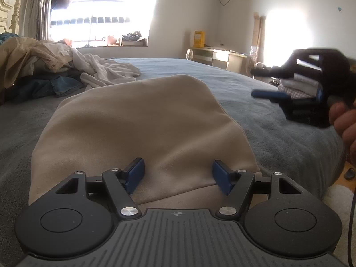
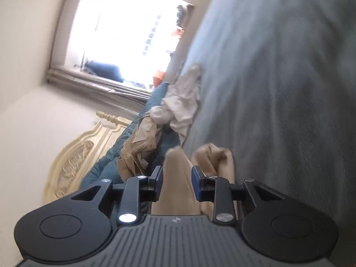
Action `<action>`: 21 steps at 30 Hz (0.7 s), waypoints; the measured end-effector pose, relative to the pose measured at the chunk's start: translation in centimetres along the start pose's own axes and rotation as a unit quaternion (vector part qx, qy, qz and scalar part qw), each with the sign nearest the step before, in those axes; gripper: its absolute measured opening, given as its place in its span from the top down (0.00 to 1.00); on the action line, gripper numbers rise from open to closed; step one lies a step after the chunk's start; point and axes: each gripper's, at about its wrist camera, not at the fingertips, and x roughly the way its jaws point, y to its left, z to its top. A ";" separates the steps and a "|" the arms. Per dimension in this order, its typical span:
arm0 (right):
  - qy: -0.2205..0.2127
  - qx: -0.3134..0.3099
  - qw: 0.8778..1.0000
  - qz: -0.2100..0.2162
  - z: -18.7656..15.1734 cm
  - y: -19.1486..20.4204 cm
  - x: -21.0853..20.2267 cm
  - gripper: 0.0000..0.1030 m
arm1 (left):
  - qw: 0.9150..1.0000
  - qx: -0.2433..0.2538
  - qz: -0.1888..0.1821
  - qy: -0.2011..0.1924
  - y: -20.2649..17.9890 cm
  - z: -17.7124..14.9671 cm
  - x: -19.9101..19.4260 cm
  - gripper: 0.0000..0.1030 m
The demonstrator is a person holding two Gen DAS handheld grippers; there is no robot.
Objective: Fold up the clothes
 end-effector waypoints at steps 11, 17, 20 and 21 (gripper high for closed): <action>0.059 -0.411 0.890 -0.188 -5.9 5.3 12.0 0.98 | 1.000 -0.011 -0.011 -0.008 0.1 -0.6 0.0 0.34; 0.061 -0.330 0.911 -0.239 -4.1 1.2 9.5 0.97 | 0.999 -0.023 -0.025 -0.010 0.3 -0.9 0.4 0.33; 0.031 -0.318 0.923 -0.214 -2.8 3.1 7.8 0.97 | 0.999 -0.025 -0.027 -0.013 0.5 -0.9 0.5 0.33; 0.012 -0.330 0.921 -0.205 -2.5 4.4 7.3 0.97 | 0.999 -0.024 -0.026 -0.013 0.4 -0.9 0.5 0.33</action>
